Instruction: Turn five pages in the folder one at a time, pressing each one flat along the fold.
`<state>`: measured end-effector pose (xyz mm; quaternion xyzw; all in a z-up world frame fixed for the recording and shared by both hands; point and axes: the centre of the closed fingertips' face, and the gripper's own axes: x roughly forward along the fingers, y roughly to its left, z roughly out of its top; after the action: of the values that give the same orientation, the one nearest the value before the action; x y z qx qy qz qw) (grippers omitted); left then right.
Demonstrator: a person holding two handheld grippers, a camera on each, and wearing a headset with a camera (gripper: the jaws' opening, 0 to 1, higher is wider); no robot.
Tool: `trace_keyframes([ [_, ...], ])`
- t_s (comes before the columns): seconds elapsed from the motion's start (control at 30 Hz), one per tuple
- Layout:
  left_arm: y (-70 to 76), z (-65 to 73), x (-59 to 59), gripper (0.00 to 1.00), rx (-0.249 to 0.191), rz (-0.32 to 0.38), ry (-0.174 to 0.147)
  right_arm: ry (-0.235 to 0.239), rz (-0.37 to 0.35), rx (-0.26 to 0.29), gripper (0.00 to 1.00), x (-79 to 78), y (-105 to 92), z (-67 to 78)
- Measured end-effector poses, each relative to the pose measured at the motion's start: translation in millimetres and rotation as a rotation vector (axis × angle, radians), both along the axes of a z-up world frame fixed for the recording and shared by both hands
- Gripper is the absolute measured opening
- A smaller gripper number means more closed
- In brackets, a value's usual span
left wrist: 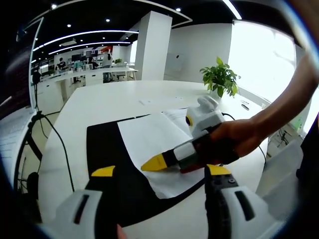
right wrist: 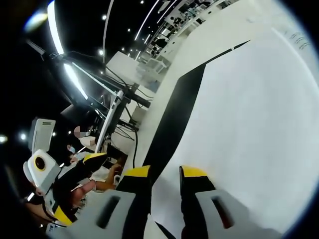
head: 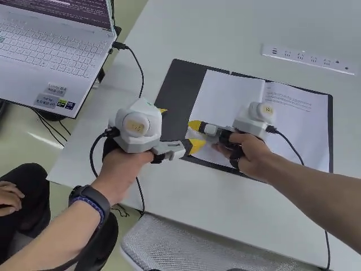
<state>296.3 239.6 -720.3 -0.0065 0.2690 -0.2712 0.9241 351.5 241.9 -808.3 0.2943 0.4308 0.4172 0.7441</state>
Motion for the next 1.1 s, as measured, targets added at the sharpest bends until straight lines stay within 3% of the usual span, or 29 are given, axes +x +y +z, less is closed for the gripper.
trace_keyframes([
  [0.27, -4.8, -11.7, 6.3, 0.56, 0.002, -0.032, 0.02, 0.02, -0.032, 0.057, 0.34, 8.1, -2.3, 10.9],
  [0.43, -10.4, -18.6, 8.8, 0.38, 0.016, -0.06, 0.023, -0.008, -0.055, 0.095, 0.32, 19.9, -9.7, 28.6],
  [0.5, -13.1, -26.1, 11.0, 0.35, 0.014, -0.067, 0.039, -0.022, -0.069, 0.109, 0.31, 24.6, -15.3, 36.8],
  [0.67, -19.8, -43.7, 16.2, 0.29, 0.022, -0.086, 0.063, -0.061, -0.075, 0.098, 0.29, 34.0, -37.2, 44.2],
  [0.77, -20.9, -53.7, 16.3, 0.18, 0.062, -0.109, 0.055, -0.081, -0.078, 0.081, 0.28, 28.3, -50.1, 52.5],
  [0.83, -21.3, -63.1, 13.8, 0.1, 0.092, -0.128, 0.067, -0.091, -0.08, 0.071, 0.27, 28.8, -64.2, 53.3],
  [1.1, -19.6, -83.8, 11.6, 0.0, 0.112, -0.11, 0.105, -0.116, -0.097, 0.042, 0.25, 21.7, -91.2, 60.9],
])
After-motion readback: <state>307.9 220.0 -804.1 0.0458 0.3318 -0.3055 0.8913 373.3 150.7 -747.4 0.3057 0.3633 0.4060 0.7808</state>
